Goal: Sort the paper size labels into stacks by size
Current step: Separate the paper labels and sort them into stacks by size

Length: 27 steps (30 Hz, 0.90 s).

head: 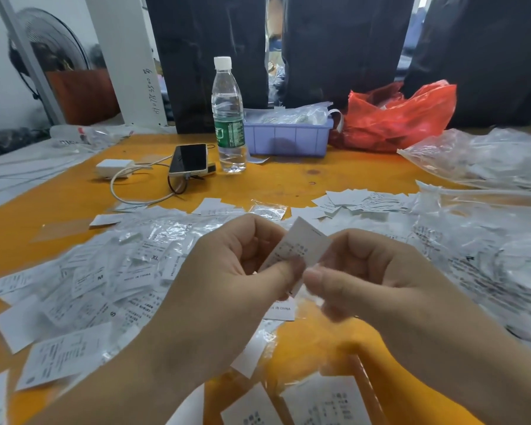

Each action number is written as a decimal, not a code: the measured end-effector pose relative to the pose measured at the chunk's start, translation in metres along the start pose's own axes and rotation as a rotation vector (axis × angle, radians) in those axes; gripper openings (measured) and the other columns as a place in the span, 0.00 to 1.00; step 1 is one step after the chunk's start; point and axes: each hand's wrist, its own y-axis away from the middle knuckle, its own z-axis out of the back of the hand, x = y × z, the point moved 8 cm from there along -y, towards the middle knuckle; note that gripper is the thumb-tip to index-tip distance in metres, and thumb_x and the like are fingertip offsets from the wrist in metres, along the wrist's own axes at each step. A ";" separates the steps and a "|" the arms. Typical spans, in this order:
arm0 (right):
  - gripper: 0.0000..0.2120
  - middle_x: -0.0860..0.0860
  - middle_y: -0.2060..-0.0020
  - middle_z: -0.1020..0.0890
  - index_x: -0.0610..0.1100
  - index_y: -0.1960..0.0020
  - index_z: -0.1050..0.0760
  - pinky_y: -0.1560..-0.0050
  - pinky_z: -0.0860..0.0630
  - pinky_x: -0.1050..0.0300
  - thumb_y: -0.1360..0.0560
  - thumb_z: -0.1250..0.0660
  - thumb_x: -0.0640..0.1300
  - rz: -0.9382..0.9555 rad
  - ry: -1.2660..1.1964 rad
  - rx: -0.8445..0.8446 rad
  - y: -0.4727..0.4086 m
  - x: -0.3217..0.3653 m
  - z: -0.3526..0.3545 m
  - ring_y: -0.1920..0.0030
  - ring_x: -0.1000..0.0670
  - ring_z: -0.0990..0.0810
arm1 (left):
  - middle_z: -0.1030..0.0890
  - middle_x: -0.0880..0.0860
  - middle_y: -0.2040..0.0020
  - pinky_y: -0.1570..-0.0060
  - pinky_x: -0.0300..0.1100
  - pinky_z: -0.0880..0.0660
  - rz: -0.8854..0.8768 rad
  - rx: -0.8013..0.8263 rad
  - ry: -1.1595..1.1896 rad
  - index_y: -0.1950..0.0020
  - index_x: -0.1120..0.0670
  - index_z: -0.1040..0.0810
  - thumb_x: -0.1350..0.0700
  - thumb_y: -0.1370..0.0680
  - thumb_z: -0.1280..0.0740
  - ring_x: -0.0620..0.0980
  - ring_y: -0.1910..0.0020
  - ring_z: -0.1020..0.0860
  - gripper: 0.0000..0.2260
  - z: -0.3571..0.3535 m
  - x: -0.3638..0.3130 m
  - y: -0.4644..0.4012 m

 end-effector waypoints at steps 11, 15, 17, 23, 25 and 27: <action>0.07 0.48 0.71 0.18 0.48 0.62 0.17 0.66 0.25 0.56 0.26 0.28 0.42 0.078 0.058 -0.123 -0.001 0.009 0.013 0.72 0.52 0.21 | 0.15 0.53 0.61 0.63 0.39 0.20 0.119 0.162 0.134 0.55 0.48 0.18 0.58 0.36 0.24 0.47 0.64 0.18 0.12 -0.017 0.010 0.001; 0.06 0.44 0.69 0.17 0.47 0.62 0.17 0.66 0.24 0.58 0.27 0.30 0.42 0.061 -0.057 -0.200 -0.002 0.007 0.021 0.71 0.50 0.21 | 0.15 0.51 0.62 0.64 0.38 0.20 0.185 0.221 0.153 0.54 0.47 0.17 0.57 0.36 0.25 0.45 0.65 0.18 0.12 -0.027 0.016 0.005; 0.05 0.44 0.67 0.16 0.46 0.62 0.17 0.65 0.22 0.59 0.29 0.30 0.45 0.049 -0.130 -0.179 -0.001 0.007 0.017 0.69 0.50 0.20 | 0.16 0.50 0.65 0.66 0.37 0.22 0.163 0.176 0.123 0.54 0.47 0.16 0.55 0.34 0.27 0.44 0.68 0.20 0.10 -0.026 0.014 0.004; 0.10 0.46 0.66 0.16 0.49 0.59 0.16 0.66 0.20 0.58 0.36 0.31 0.52 0.077 -0.144 -0.232 0.001 0.011 0.020 0.67 0.51 0.18 | 0.19 0.50 0.68 0.69 0.35 0.24 0.167 0.105 0.136 0.64 0.49 0.17 0.54 0.34 0.28 0.43 0.73 0.24 0.01 -0.017 0.012 0.000; 0.12 0.46 0.66 0.16 0.49 0.58 0.16 0.66 0.19 0.56 0.36 0.31 0.53 0.089 -0.144 -0.288 0.001 0.013 0.026 0.68 0.52 0.19 | 0.20 0.49 0.69 0.67 0.36 0.24 0.178 0.109 0.138 0.66 0.49 0.18 0.53 0.34 0.28 0.44 0.71 0.23 0.02 -0.016 0.012 0.000; 0.12 0.47 0.65 0.15 0.51 0.56 0.16 0.66 0.19 0.56 0.36 0.31 0.54 0.095 -0.137 -0.329 0.002 0.015 0.032 0.68 0.51 0.18 | 0.19 0.49 0.68 0.66 0.37 0.23 0.187 0.107 0.147 0.65 0.49 0.18 0.52 0.33 0.28 0.44 0.69 0.22 0.02 -0.014 0.012 0.000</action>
